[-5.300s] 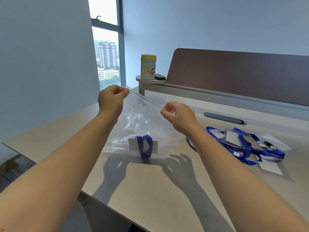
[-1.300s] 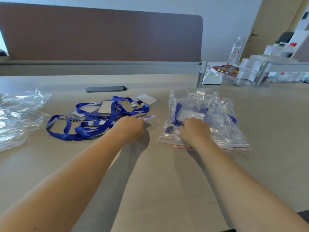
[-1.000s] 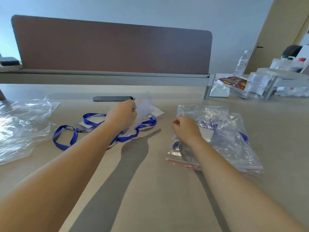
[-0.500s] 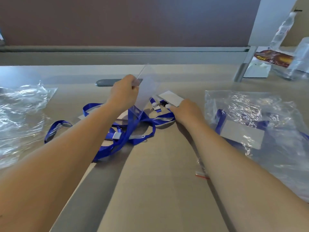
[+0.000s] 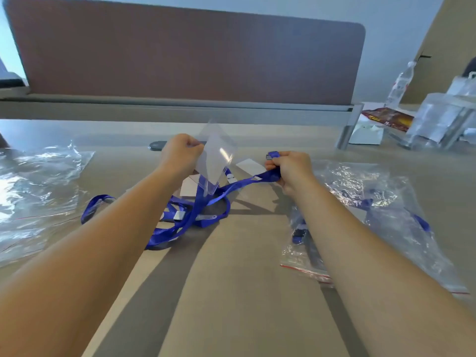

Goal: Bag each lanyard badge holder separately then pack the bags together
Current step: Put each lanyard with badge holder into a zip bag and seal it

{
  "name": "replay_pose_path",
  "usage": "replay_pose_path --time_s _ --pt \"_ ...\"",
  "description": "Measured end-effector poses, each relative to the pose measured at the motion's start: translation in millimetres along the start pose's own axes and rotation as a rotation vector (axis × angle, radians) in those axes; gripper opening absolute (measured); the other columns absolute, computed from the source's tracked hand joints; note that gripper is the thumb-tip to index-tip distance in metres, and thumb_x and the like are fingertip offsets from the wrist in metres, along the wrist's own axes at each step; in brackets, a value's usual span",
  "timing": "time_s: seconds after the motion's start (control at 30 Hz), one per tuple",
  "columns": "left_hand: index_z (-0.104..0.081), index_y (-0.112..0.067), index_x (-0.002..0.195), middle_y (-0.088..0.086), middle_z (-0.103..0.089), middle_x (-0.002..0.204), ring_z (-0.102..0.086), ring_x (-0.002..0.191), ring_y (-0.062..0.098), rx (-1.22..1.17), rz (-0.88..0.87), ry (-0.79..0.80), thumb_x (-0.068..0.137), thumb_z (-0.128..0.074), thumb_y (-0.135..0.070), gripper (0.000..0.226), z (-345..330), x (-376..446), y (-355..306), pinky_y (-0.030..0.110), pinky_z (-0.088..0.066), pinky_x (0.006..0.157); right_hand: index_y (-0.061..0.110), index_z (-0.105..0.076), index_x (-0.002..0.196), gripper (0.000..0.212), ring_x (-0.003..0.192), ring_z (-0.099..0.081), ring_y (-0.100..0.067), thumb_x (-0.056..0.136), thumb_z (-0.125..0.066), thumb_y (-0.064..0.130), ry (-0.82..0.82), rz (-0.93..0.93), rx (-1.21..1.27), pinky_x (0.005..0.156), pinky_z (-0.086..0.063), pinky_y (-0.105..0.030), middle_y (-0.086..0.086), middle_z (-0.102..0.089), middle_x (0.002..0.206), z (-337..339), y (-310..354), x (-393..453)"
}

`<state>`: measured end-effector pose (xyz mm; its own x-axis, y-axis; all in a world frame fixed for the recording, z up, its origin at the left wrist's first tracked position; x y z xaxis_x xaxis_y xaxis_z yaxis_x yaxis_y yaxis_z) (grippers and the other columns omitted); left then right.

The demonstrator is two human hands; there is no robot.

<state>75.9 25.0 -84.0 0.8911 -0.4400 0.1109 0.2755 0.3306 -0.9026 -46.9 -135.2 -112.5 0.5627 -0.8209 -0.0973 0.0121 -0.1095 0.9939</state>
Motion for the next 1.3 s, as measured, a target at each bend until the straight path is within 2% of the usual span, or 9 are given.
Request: replay_pose_path --time_s 0.1,0.17,0.23,0.33,0.47,0.63,0.93,1.07,1.3 --pt "-0.048 -0.009 0.082 0.011 -0.052 0.091 -0.052 0.088 0.025 -0.105 0.084 0.048 0.095 -0.044 -0.012 0.014 8 -18 -7 0.033 -0.048 0.069 0.008 -0.047 0.067 0.030 0.028 -0.032 -0.006 0.087 -0.032 -0.008 0.005 0.009 0.079 0.030 -0.025 -0.013 -0.005 -0.041 0.057 5 29 -25" --pt "-0.048 -0.011 0.073 0.009 -0.051 0.081 -0.054 0.076 0.023 -0.121 0.126 0.095 0.095 -0.042 -0.009 0.023 15 -30 -11 0.028 -0.053 0.055 0.011 -0.048 0.066 0.027 0.020 -0.020 -0.003 0.090 -0.039 0.003 0.030 0.051 0.058 0.029 -0.015 -0.009 -0.001 -0.033 0.053 6 48 -42" --pt "-0.052 -0.007 0.085 0.013 -0.053 0.089 -0.053 0.064 0.019 -0.109 0.153 0.146 0.095 -0.039 -0.005 0.016 21 -42 -17 0.020 -0.051 0.041 0.014 -0.053 0.067 0.028 0.021 -0.017 -0.003 0.093 -0.043 0.017 0.054 0.116 -0.008 0.030 -0.016 -0.010 0.005 -0.032 0.041 5 63 -55" --pt "-0.055 -0.008 0.103 0.016 -0.051 0.103 -0.051 0.068 0.018 -0.117 0.156 0.187 0.093 -0.036 0.000 0.022 30 -55 -25 0.024 -0.049 0.052 0.018 -0.057 0.072 0.029 0.024 -0.017 -0.003 0.096 -0.041 0.025 0.136 0.185 -0.039 0.031 -0.017 -0.010 0.011 -0.027 0.026 -3 81 -76" --pt "-0.054 -0.006 0.096 0.013 -0.054 0.103 -0.054 0.091 0.023 -0.222 0.188 0.192 0.094 -0.041 -0.001 0.015 40 -73 -34 0.022 -0.048 0.057 0.018 -0.057 0.083 0.027 0.025 -0.018 -0.003 0.098 -0.036 0.026 0.328 0.217 -0.106 0.031 -0.018 -0.011 0.010 -0.027 0.028 -19 92 -104" --pt "-0.053 -0.008 0.082 0.009 -0.060 0.091 -0.058 0.082 0.018 -0.449 0.235 0.232 0.096 -0.042 -0.009 0.018 51 -90 -29 0.025 -0.049 0.066 0.015 -0.057 0.078 0.032 0.026 -0.017 -0.003 0.099 -0.034 0.021 0.548 0.184 -0.223 0.031 -0.017 -0.012 0.009 -0.027 0.029 -37 76 -129" --pt "-0.053 -0.010 0.083 0.003 -0.054 0.073 -0.055 0.061 0.011 -0.684 0.255 0.180 0.094 -0.047 -0.017 0.015 67 -103 -10 0.024 -0.047 0.065 0.010 -0.058 0.069 0.033 0.027 -0.018 -0.004 0.094 -0.037 0.012 0.619 0.100 -0.486 0.033 -0.017 -0.015 0.009 -0.026 0.028 -56 42 -148" --pt "-0.050 -0.009 0.095 0.002 -0.053 0.081 -0.051 0.072 0.012 -0.694 0.236 0.068 0.094 -0.047 -0.015 0.007 76 -101 -10 0.022 -0.046 0.065 0.013 -0.060 0.069 0.033 0.028 -0.021 -0.004 0.095 -0.041 0.018 0.634 0.158 -0.494 0.035 -0.020 -0.016 0.010 -0.028 0.028 -64 42 -150" --pt "-0.054 -0.014 0.079 0.002 -0.064 0.077 -0.060 0.064 0.009 -0.913 0.169 0.012 0.092 -0.051 -0.018 0.014 117 -90 -9 0.018 -0.051 0.054 0.013 -0.055 0.069 0.031 0.035 -0.041 -0.005 0.096 -0.041 0.019 0.678 0.121 -0.332 0.042 -0.037 -0.016 0.009 -0.050 0.039 -72 43 -150"
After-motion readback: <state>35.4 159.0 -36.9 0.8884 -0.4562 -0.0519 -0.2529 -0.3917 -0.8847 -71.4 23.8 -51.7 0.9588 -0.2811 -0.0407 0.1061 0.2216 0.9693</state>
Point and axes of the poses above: each hand's wrist, its own x-axis towards the middle knuckle, its own z-axis out of the back of the hand, y = z × x, the point moved 5 cm from there along x, towards the middle knuckle
